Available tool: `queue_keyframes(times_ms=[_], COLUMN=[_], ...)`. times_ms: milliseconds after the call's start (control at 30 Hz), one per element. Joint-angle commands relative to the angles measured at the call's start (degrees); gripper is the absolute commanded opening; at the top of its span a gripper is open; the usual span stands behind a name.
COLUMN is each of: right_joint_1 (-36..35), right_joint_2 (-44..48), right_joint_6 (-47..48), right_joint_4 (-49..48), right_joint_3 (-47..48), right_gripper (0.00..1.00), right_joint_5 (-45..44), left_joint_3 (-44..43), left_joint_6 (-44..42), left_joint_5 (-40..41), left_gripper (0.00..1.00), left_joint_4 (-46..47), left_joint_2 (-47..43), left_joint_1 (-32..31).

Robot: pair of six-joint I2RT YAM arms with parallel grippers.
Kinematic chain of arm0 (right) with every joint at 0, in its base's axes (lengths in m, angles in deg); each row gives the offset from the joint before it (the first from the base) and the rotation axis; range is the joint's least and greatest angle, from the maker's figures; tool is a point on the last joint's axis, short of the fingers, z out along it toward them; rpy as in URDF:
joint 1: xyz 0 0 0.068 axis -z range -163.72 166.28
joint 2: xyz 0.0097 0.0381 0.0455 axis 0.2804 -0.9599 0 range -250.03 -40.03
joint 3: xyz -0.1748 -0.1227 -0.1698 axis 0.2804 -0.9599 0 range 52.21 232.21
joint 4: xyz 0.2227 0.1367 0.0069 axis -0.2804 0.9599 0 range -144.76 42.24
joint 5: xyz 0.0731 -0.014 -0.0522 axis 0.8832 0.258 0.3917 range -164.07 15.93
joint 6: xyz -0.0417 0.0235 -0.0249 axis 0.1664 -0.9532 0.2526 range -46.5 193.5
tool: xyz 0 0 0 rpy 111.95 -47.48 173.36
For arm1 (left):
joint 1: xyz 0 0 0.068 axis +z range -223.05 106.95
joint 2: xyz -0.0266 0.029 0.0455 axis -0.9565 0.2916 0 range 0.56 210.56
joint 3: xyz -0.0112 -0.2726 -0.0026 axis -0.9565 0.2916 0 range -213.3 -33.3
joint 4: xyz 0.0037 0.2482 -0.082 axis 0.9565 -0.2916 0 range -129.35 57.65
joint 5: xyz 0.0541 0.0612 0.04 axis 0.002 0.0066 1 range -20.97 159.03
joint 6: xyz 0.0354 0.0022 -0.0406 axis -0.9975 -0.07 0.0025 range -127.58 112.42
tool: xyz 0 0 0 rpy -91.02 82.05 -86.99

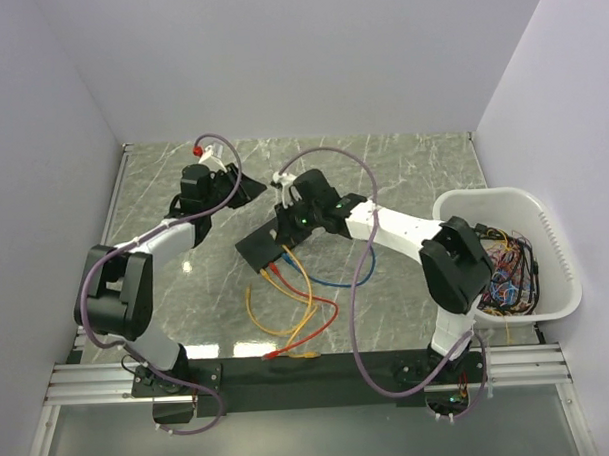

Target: Insert the plug into the switch port

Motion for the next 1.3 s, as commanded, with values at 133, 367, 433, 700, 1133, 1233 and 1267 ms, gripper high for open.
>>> queue_keyframes(times_ms=[133, 367, 433, 700, 1133, 1233, 1267], right_joint_1=[0.1, 0.0, 0.0, -1.1, -4.3, -4.5, -4.5], right_joint_2=[3.5, -0.5, -2.0, -6.1, -11.6, -12.5, -12.5], right_joint_6=[2.2, 0.8, 0.2, -0.3, 0.4, 0.3, 0.4], right_joint_4=[0.1, 4.8, 5.3, 5.5, 7.7, 8.4, 8.6], right_joint_3=[-4.3, -6.5, -6.5, -5.0, 0.6, 2.1, 2.3], right_gripper=[0.00, 0.00, 0.00, 0.00, 0.00, 0.00, 0.00], right_joint_5=[-3.7, -20.3, -22.7, -26.0, -27.7, -28.3, -28.6], left_joint_3=[-3.6, -7.6, -10.0, -16.3, -13.2, -12.3, -12.0], left_joint_6=[-2.2, -1.8, -1.6, -3.1, -5.9, -6.1, -6.3], left_joint_5=[-2.8, -5.6, -6.9, -7.5, -5.7, -5.8, -5.8], left_gripper=[0.33, 0.33, 0.33, 0.33, 0.33, 0.32, 0.32], left_joint_4=[3.3, 5.5, 5.4, 2.5, 0.3, 0.2, 0.1], left_joint_2=[3.6, 11.8, 15.3, 22.5, 25.2, 26.0, 26.1], left_joint_1=[0.4, 0.6, 0.7, 1.1, 0.8, 0.8, 0.7])
